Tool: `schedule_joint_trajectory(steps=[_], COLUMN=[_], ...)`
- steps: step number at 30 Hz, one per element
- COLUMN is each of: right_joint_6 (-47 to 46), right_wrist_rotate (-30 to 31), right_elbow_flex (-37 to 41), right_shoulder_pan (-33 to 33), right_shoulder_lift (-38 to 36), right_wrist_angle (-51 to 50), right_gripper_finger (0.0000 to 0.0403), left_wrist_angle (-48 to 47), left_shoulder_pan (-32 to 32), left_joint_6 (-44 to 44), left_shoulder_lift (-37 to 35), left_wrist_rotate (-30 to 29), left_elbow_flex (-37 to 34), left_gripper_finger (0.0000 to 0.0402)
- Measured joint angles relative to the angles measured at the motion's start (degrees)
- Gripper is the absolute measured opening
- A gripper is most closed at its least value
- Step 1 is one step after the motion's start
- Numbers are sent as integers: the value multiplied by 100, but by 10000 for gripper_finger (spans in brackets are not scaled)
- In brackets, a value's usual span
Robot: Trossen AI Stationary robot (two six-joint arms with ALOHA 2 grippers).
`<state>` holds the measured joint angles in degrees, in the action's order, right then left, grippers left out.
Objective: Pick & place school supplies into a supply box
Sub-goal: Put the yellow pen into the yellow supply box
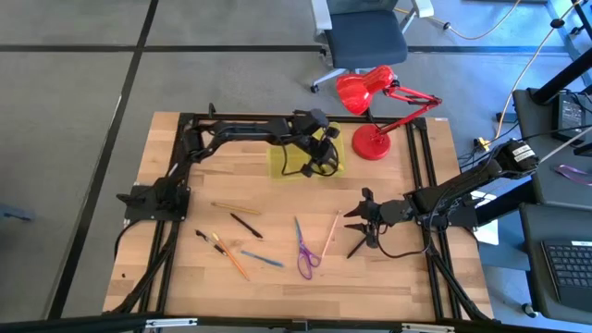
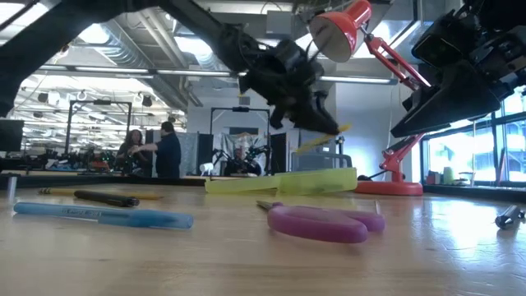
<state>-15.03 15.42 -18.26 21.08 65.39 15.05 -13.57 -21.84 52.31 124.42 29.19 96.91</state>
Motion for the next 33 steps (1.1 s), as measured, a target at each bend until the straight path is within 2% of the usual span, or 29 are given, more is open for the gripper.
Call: schedule_joint_trajectory(steps=[3,17,25,33], right_joint_6=[-15,-127,-142,-130], right_wrist_rotate=[0,0,0,0], right_elbow_flex=[0,0,0,0], right_shoulder_pan=[0,-1,-2,-1], right_shoulder_lift=[0,0,0,0], right_wrist_angle=[0,4,4,4], right_gripper_finger=[156,156,156,156], left_wrist_angle=[-26,-9,-19,-24], left_shoulder_pan=[-15,-48,-44,-44], left_joint_6=[262,617,1629,1452], left_shoulder_lift=[124,341,341,341], left_wrist_rotate=[-230,-612,-857,-824], left_elbow_flex=[24,26,26,26], left_gripper_finger=[43,47,50,52])
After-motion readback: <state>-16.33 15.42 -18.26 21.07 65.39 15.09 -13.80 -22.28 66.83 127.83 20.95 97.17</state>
